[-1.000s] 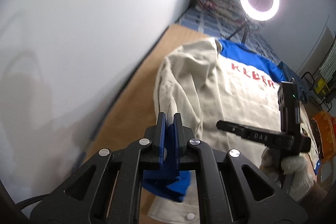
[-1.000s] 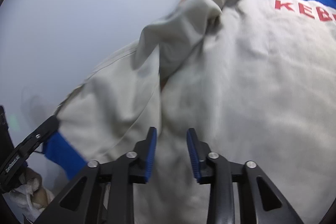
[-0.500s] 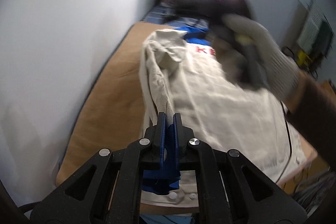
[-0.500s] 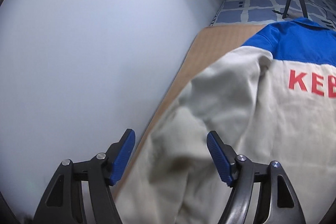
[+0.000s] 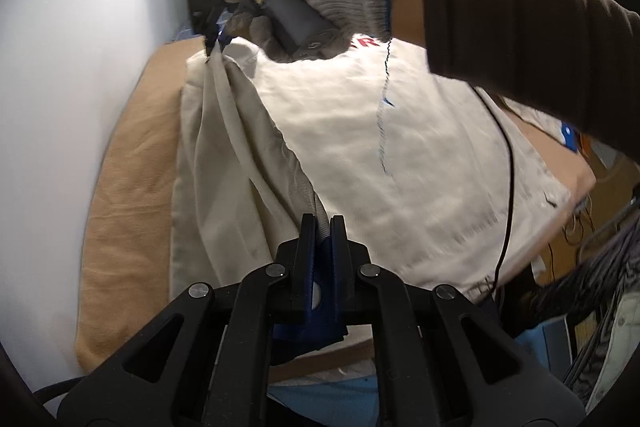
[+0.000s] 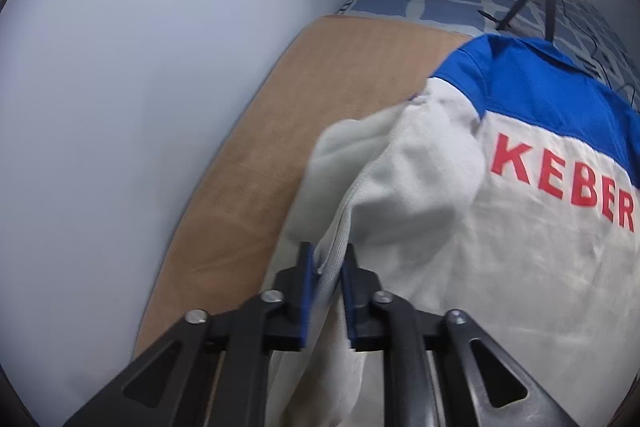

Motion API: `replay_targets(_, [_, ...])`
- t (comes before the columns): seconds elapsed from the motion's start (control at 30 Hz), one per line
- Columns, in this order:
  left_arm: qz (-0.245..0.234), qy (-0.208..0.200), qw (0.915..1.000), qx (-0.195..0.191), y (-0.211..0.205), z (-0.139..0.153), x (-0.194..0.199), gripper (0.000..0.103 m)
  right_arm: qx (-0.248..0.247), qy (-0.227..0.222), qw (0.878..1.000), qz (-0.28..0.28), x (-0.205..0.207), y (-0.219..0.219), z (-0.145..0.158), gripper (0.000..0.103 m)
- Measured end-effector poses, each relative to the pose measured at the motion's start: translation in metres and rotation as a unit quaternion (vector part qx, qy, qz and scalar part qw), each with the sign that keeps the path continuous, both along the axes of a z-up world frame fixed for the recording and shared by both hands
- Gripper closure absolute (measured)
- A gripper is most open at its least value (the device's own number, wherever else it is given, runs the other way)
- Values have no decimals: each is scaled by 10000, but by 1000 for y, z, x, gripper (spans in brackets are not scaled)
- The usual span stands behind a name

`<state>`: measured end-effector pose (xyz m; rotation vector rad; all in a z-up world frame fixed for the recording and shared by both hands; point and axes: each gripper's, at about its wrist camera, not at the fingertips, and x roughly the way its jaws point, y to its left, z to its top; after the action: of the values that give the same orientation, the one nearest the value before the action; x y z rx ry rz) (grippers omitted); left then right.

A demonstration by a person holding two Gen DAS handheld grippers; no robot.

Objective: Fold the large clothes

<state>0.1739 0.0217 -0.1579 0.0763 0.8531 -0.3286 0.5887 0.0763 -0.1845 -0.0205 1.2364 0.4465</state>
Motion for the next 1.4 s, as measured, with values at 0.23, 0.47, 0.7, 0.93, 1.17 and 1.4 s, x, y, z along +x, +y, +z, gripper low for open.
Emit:
replay_targets(0.23, [-132, 276, 9982, -510, 3, 4, -15, 57, 824, 327, 9941, -622, -22, -99, -22, 100])
replay_targets(0.47, [973, 490, 9846, -1365, 59, 1, -24, 53, -384, 345, 9964, -671, -48, -142, -54, 70])
replay_targets(0.7, [1805, 1289, 9556, -1939, 103, -42, -8, 53, 373, -177, 9986, -337, -71, -138, -7, 60])
replay_targets(0.93, [1906, 1636, 9454, -2077, 103, -64, -8, 53, 454, -529, 9958, 597, -76, -51, 19, 37])
replay_targets(1.17, [1882, 1739, 9393, -2281, 109, -70, -5, 60, -489, -584, 9935, 848, -65, 42, 1, 38])
replay_targets(1.4, [1846, 1741, 9414, -2222, 110, -74, -3, 99, -1595, -560, 9810, 948, -56, 77, -33, 100])
